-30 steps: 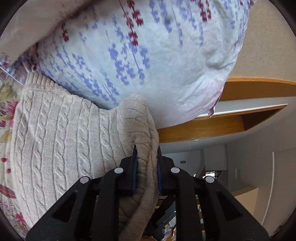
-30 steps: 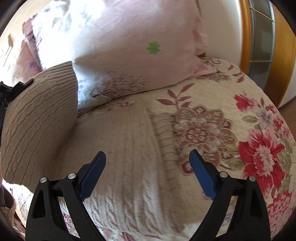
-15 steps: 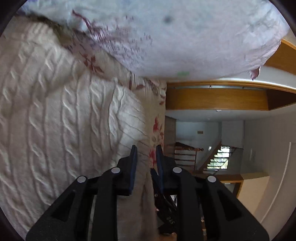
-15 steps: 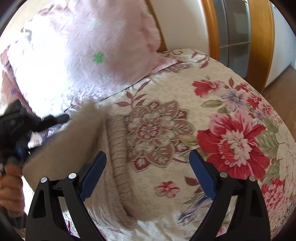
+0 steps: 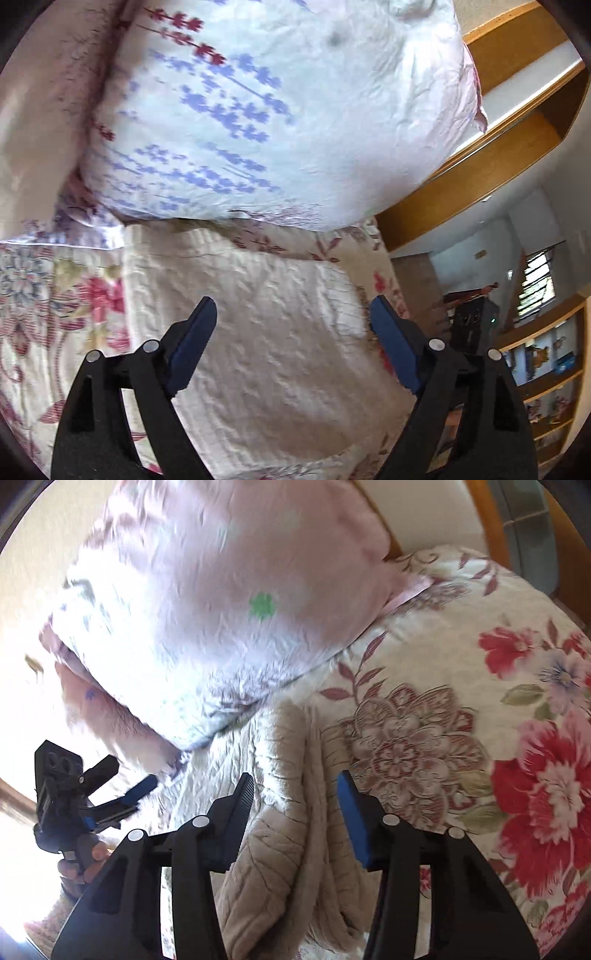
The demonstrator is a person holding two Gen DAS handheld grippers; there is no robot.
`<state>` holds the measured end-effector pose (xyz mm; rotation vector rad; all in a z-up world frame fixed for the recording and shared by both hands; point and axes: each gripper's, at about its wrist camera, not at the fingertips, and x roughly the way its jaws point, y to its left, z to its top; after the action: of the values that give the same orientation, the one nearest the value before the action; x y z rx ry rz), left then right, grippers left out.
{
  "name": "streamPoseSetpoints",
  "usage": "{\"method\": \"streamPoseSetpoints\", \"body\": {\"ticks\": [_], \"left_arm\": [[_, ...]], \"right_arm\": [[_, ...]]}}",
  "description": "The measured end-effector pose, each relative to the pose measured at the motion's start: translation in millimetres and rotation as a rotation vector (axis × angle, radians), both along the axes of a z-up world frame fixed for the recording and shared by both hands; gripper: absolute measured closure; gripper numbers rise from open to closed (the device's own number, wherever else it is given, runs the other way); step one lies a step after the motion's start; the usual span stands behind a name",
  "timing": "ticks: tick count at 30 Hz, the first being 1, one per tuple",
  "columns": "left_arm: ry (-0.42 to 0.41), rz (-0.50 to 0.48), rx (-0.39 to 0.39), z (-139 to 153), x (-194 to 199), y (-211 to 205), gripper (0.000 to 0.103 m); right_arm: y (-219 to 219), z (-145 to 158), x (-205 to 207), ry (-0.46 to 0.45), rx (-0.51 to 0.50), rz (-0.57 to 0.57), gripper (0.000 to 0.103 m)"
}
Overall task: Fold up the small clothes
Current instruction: 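Open the left tool to release the fold, then grasp the opposite sweater side with the right tool and fold it over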
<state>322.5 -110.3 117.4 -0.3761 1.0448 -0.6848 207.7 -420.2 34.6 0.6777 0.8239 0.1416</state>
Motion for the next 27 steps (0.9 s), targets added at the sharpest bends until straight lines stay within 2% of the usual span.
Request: {"method": "streamPoseSetpoints", "body": {"ticks": [3, 4, 5, 8, 14, 18, 22, 25, 27], "left_arm": [[0.004, 0.047, 0.054, -10, -5, 25, 0.016], [0.016, 0.06, 0.059, -15, -5, 33, 0.016], [0.031, 0.072, 0.061, -20, -6, 39, 0.016], [0.068, 0.097, 0.06, -33, -8, 47, 0.016], [0.046, 0.078, 0.068, -37, -15, 49, 0.016], [-0.015, 0.049, 0.122, -34, -21, 34, 0.016], [-0.114, -0.001, 0.221, -26, -31, 15, 0.016], [-0.142, -0.041, 0.264, -25, -36, 1, 0.016], [-0.146, -0.056, 0.268, -24, -37, -5, 0.016]], "right_arm": [[6, -10, 17, 0.053, 0.027, 0.035, 0.054], [8, -14, 22, 0.074, 0.036, 0.054, 0.064], [11, -18, 27, 0.093, 0.032, 0.07, 0.082], [16, -11, 23, 0.049, 0.002, 0.076, 0.088], [6, 21, 15, -0.065, -0.008, 0.011, 0.089], [3, 9, 12, -0.027, -0.018, -0.015, 0.089], [-2, -16, 15, 0.056, -0.008, -0.046, 0.089], [-5, -25, 12, 0.084, 0.028, -0.056, 0.085], [-10, -19, 3, 0.063, 0.041, -0.064, 0.076]]}}
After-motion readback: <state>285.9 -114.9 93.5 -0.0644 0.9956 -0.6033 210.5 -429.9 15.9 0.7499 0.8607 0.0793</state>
